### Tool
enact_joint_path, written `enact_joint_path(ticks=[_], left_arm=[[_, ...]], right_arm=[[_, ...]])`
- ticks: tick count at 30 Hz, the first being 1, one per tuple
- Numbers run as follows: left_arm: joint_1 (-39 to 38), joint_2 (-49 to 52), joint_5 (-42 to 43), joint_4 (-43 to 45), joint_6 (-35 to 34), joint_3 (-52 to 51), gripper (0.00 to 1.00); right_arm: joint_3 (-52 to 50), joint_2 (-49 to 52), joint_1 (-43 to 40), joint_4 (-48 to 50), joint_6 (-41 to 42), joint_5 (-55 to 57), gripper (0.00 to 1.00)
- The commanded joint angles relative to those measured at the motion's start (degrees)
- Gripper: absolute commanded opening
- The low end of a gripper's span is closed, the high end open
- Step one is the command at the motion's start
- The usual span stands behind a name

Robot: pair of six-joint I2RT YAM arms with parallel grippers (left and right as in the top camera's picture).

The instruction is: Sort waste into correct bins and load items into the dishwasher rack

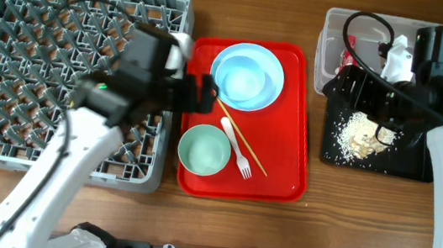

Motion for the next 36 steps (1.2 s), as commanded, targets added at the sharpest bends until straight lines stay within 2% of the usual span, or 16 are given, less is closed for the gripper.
enact_joint_path(ticks=[1, 2, 4, 8, 10, 11, 12, 14, 17, 19, 22, 26, 27, 30, 32, 36], left_arm=[[-9.2, 9.0, -2.4, 0.1, 0.2, 0.5, 0.87], [-11.4, 12.0, -2.4, 0.1, 0.2, 0.5, 0.86], [-15.1, 18.9, -2.4, -0.4, 0.2, 0.5, 0.76], [-17.4, 28.0, -2.4, -0.7, 0.2, 0.5, 0.59], [-17.2, 30.3, -3.3, -0.8, 0.2, 0.5, 0.36], [-17.2, 30.3, -4.6, -0.8, 0.2, 0.5, 0.14], [-17.1, 29.8, -5.6, -0.8, 0.2, 0.5, 0.04], [-15.5, 27.2, -6.7, -2.0, 0.3, 1.9, 0.04], [-11.5, 21.6, -6.5, -7.8, 1.0, 9.2, 0.04], [-8.4, 18.3, -3.9, -10.6, 6.5, 13.7, 0.04], [-0.5, 13.6, -2.5, -12.3, 9.4, 18.1, 0.04], [15.7, 13.0, 17.4, -11.8, 21.1, 18.1, 0.04], [20.4, 13.9, 26.1, -11.8, 25.0, 18.1, 0.04], [31.1, 17.8, 43.7, -11.9, 30.6, 18.1, 0.04], [35.0, 21.0, 50.9, -11.8, 32.0, 18.1, 0.04], [39.1, 30.0, 58.6, -11.1, 32.0, 18.1, 0.04]], right_arm=[[0.4, 0.0, -0.2, -0.2, -0.6, 1.1, 1.0], [0.4, 0.0, -0.2, -0.2, -0.7, 1.2, 1.0], [0.4, 0.0, -0.2, -0.8, -0.6, 2.0, 1.0], [0.4, 0.0, -0.2, -1.0, -0.7, 2.2, 1.0], [0.4, 0.0, -0.2, -1.1, -0.7, 2.2, 1.0], [0.4, 0.0, -0.2, -1.1, -0.7, 2.2, 1.0], [0.4, 0.0, -0.2, -1.0, -0.7, 2.2, 1.0], [0.4, 0.0, -0.2, -1.1, -0.7, 2.2, 1.0], [0.4, 0.0, -0.2, -1.1, -0.7, 2.2, 1.0], [0.4, 0.0, -0.2, -1.1, -0.7, 2.2, 1.0], [0.4, 0.0, -0.2, -1.1, -0.7, 2.2, 1.0], [0.4, 0.0, -0.2, -1.1, -0.7, 2.2, 1.0], [0.4, 0.0, -0.2, -1.1, -0.7, 2.2, 1.0], [0.4, 0.0, -0.2, -1.1, -0.7, 2.2, 1.0], [0.4, 0.0, -0.2, -1.1, -0.7, 2.2, 0.99], [0.4, 0.0, -0.2, -1.0, -0.7, 2.2, 1.0]])
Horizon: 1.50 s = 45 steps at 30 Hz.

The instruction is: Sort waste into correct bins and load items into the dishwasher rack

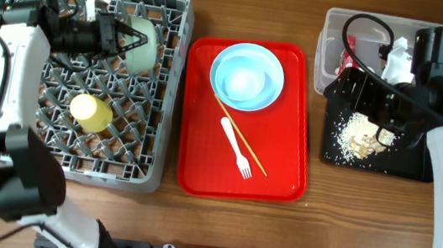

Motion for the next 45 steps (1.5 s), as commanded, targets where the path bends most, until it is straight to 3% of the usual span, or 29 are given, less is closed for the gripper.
enact_joint_path(ticks=[1, 6, 8, 9, 11, 12, 13, 15, 22, 23, 27, 29, 33, 36, 40, 42, 45], left_arm=[[2.1, 7.7, 11.5, 0.2, 2.0, 0.3, 0.04], [4.8, 12.8, 6.9, -0.4, 1.9, 0.3, 0.04], [7.7, 12.8, 0.0, -2.0, 1.9, 0.3, 0.22], [9.0, 12.8, -2.3, -3.0, 1.9, 0.3, 0.24], [12.9, 12.8, -5.1, -6.5, 2.0, 0.3, 0.48], [14.3, 12.8, -5.2, -7.5, 1.9, 0.3, 0.69], [16.0, 12.8, -5.2, -8.6, 1.9, 0.3, 0.82], [17.7, 12.7, -5.2, -9.4, 1.9, 0.3, 1.0], [14.2, -0.2, -2.7, -5.4, 1.7, 0.3, 1.0], [12.1, -2.5, -4.7, -4.5, 1.2, 0.3, 1.0], [-6.6, -9.0, -27.2, 4.3, -10.0, 0.3, 1.0], [-18.8, -8.4, -35.1, 10.4, -14.6, 0.3, 1.0], [-36.3, -3.9, -48.4, 20.2, -15.3, 0.3, 1.0], [-44.9, 2.9, -55.2, 25.2, -15.3, 0.3, 1.0], [-47.6, 11.1, -56.5, 26.3, -15.3, 0.3, 1.0], [-47.7, 14.6, -56.4, 25.9, -15.3, 0.3, 0.9], [-47.6, 18.0, -56.5, 25.5, -15.2, 0.3, 0.62]], right_arm=[[0.4, 0.1, -0.2, -0.1, -0.6, 1.0, 1.0], [0.4, 0.1, -0.2, -0.3, -1.2, 1.0, 1.0], [0.4, 0.1, -0.2, -0.3, -1.4, 1.0, 1.0], [0.4, 0.1, -0.2, -0.3, -1.4, 1.0, 1.0], [0.4, 0.1, -0.2, -0.2, -1.6, 1.0, 1.0], [0.4, 0.1, -0.2, -0.1, -1.6, 1.0, 1.0], [0.4, 0.1, -0.2, -0.1, -1.6, 1.0, 1.0], [0.4, 0.1, -0.2, -0.2, -1.5, 1.0, 1.0], [0.4, 0.1, -0.2, -0.5, -1.4, 2.3, 1.0], [0.4, 0.1, -0.2, -0.7, -1.4, 3.0, 1.0], [0.4, 0.0, -0.2, -1.4, 5.9, 11.9, 1.0], [0.4, 0.1, -1.4, -2.0, 6.2, 13.0, 1.0], [0.4, 0.1, -3.4, -2.7, 6.0, 13.0, 1.0], [0.4, 0.1, -3.4, -3.1, 5.9, 13.0, 1.0], [0.4, 0.1, -3.4, -3.5, 5.9, 13.0, 1.0], [0.4, 0.1, -3.4, -3.5, 5.9, 13.0, 1.0], [0.4, 0.1, -3.4, -3.9, 5.9, 13.0, 1.0]])
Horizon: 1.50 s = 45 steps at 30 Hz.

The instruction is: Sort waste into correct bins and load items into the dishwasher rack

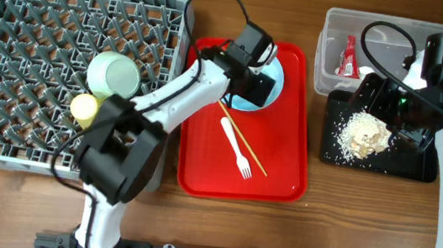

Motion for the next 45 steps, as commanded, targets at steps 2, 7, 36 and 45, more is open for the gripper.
enact_joint_path(ticks=[2, 7, 36, 45], left_arm=[[0.2, 2.7, -1.0, -0.2, -0.2, 0.2, 0.37], [0.2, 2.7, -1.0, 0.0, -0.2, 0.2, 0.04], [48.4, -2.7, 66.9, 1.5, -1.3, 0.2, 0.04], [62.1, -0.8, 66.9, 2.3, -7.5, 0.2, 1.0]], right_arm=[[0.4, 0.1, -0.1, -0.7, 0.6, 1.2, 1.0], [0.4, 0.1, -0.1, -0.7, 0.7, 1.2, 1.0], [0.4, 0.1, -0.1, -0.7, 0.7, 1.2, 1.0], [0.4, 0.1, -0.1, -0.9, 0.6, 1.2, 1.0]])
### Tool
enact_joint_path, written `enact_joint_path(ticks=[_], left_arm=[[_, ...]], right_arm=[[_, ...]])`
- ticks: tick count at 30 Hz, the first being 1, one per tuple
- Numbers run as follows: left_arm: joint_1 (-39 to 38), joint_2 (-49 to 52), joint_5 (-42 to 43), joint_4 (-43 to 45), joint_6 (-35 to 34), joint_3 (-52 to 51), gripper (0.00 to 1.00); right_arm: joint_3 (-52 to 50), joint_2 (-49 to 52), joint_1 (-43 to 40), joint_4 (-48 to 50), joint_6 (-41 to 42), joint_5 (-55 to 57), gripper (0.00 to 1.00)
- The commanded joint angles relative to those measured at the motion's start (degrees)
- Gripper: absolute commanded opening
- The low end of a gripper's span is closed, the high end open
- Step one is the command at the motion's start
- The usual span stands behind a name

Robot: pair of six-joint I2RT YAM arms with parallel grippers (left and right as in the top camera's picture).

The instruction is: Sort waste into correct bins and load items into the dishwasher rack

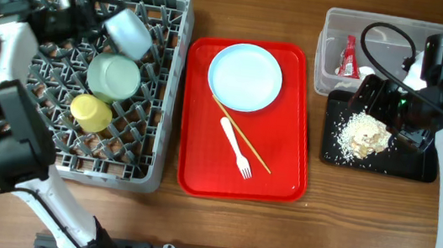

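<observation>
The grey dishwasher rack at the left holds a green bowl and a yellow cup. My left gripper hangs over the rack's back part, shut on a pale blue bowl that is tilted. On the red tray lie a pale blue plate, a white fork and a chopstick. My right gripper is over the black bin, above a heap of food scraps. Its jaws are not clear.
A clear bin at the back right holds a red wrapper. It touches the black bin's back edge. Bare wooden table lies in front of the tray and rack.
The left gripper was at the blue bowl on the plate in the tray. Now it holds that bowl over the back of the rack, and the plate lies bare. The right arm has not moved.
First the left gripper was at the tray's left edge, with green and blue bowls on the tray. Then it held the green bowl over the rack. Then the green bowl stood in the rack and the gripper was at the blue bowl, now carried over the rack.
</observation>
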Motion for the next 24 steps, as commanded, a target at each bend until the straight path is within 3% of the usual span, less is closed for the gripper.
enact_joint_path(ticks=[1, 3, 6, 10, 14, 16, 17, 21, 24], left_arm=[[6.5, 1.0, 2.0, 0.1, -6.3, 0.1, 1.0], [10.7, 0.8, 8.1, 0.1, -6.7, 0.1, 1.0], [13.4, -2.5, 9.4, -1.5, -6.6, 0.1, 1.0], [8.3, -13.7, -8.2, -10.2, -2.7, 0.1, 1.0], [-7.6, -23.2, -29.8, -20.5, -1.8, 0.1, 1.0], [-19.1, -24.3, -43.5, -26.4, -2.3, 0.1, 1.0], [-27.8, -23.4, -52.6, -30.4, -7.9, -0.1, 1.0], [-43.8, -18.9, -54.4, -35.6, -11.5, -0.5, 1.0], [-52.5, -14.8, -58.0, -36.0, -20.1, -0.7, 1.0]], right_arm=[[0.4, 0.1, -0.1, -0.1, 0.7, 1.2, 1.0], [0.4, 0.1, -0.1, -0.2, 0.7, 1.2, 1.0], [0.4, 0.1, -0.1, -0.2, 0.6, 1.2, 1.0], [0.4, 0.1, -0.1, -0.3, 0.6, 1.2, 1.0], [0.4, 0.1, -0.1, -0.2, 0.6, 1.2, 1.0], [0.4, 0.1, -0.1, -0.2, 0.2, 1.2, 1.0], [0.4, 0.1, -0.1, -0.2, 0.1, 1.2, 1.0], [0.4, 0.1, -0.1, -0.1, -0.8, 1.2, 1.0], [0.4, 0.1, -0.1, -0.1, -0.8, 1.2, 1.0]])
